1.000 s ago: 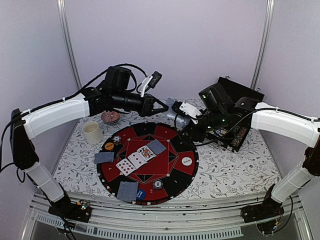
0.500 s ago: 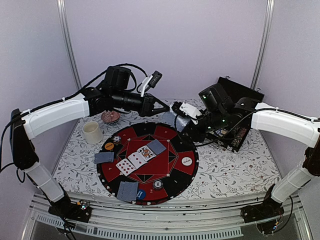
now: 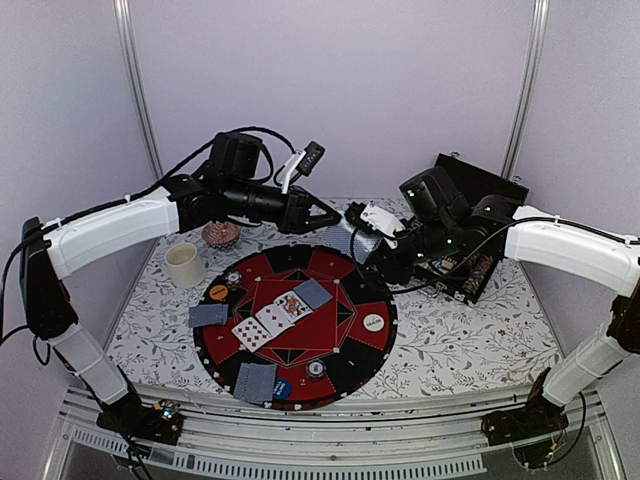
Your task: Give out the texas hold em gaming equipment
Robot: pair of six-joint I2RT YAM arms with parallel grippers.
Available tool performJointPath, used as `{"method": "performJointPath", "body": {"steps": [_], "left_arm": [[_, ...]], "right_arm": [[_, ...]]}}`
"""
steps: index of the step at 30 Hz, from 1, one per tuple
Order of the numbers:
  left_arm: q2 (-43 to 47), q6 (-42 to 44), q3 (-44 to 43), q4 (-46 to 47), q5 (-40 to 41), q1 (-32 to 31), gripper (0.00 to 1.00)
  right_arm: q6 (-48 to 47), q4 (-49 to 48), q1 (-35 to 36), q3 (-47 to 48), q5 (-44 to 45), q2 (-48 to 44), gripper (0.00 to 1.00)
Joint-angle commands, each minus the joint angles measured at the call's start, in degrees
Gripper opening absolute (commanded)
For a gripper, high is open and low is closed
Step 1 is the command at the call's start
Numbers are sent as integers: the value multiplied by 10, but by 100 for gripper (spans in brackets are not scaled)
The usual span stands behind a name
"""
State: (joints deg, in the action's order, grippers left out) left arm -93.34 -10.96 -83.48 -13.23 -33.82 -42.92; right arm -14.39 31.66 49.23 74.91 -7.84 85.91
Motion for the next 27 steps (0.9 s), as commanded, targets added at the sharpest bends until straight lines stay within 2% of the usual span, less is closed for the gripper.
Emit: {"method": "performJointPath", "body": {"steps": [1,3,7,12,21,27], "left_arm": [[-13,7,-1,-9,7,-12,33],[-18,15,-8,-18,19,-18,36],[-29,24,-23,-36,40,-25,37],[-21,27,-25,-39,61,-26,32],[-4,29,-23,-44,78,-27,16],[4,33,-22,-49,88,-27,16]], "right_arm": [[0,-18,3,-4,-7,-21,39],[0,-17,3,-2,-10,-19,39],[-1,-18,3,-1,-10,-18,39],[-2,-14,3,1,-7,-19,39],[-5,-15,2,1,-6,-19,39],[-8,-12,0,2,-5,-17,39]]}}
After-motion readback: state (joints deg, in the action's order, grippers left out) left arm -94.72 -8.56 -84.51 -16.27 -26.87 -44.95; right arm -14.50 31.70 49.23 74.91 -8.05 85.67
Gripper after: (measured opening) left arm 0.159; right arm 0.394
